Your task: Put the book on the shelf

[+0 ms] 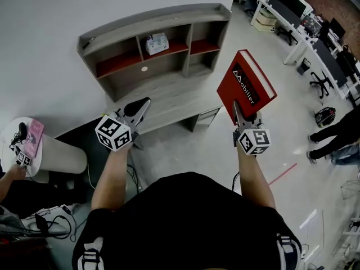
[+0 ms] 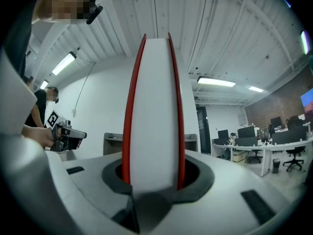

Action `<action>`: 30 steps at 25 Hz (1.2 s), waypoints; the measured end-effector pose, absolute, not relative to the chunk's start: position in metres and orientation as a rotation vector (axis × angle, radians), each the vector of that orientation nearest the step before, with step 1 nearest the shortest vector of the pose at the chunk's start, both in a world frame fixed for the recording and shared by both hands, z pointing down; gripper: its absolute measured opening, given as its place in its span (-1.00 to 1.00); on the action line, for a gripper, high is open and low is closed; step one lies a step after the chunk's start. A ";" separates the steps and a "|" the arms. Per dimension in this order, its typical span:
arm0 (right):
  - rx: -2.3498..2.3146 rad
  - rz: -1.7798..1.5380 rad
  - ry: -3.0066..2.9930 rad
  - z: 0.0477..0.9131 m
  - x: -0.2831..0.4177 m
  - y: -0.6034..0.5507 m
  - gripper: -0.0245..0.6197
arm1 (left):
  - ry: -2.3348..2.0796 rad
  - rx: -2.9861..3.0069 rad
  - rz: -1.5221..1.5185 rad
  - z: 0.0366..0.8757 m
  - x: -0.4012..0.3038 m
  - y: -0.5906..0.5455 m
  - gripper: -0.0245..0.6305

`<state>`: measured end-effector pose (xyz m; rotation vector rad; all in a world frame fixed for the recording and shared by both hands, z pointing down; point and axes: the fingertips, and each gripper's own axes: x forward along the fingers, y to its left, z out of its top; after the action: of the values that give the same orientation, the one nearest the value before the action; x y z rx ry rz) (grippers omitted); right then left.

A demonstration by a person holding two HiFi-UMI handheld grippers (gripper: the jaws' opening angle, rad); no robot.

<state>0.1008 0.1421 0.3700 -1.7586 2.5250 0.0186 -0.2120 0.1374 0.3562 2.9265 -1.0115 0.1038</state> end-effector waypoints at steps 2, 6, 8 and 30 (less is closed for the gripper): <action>-1.761 0.012 2.523 0.365 0.092 0.133 -0.41 | -0.985 2.918 0.110 0.358 -0.219 0.126 -0.86; -1.769 0.017 2.525 0.369 0.075 0.124 -0.41 | -0.951 2.916 0.120 0.370 -0.233 0.116 -0.85; -1.777 0.013 2.525 0.372 0.068 0.122 -0.41 | -0.940 2.917 0.119 0.374 -0.239 0.113 -0.85; -1.781 -0.026 2.510 0.372 0.066 0.123 -0.41 | -0.870 2.918 0.159 0.381 -0.237 0.127 -0.85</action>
<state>0.0658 0.1226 0.3718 -1.7805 2.5100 -0.0260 -0.2366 0.1267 0.3808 2.9181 -0.8704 0.1592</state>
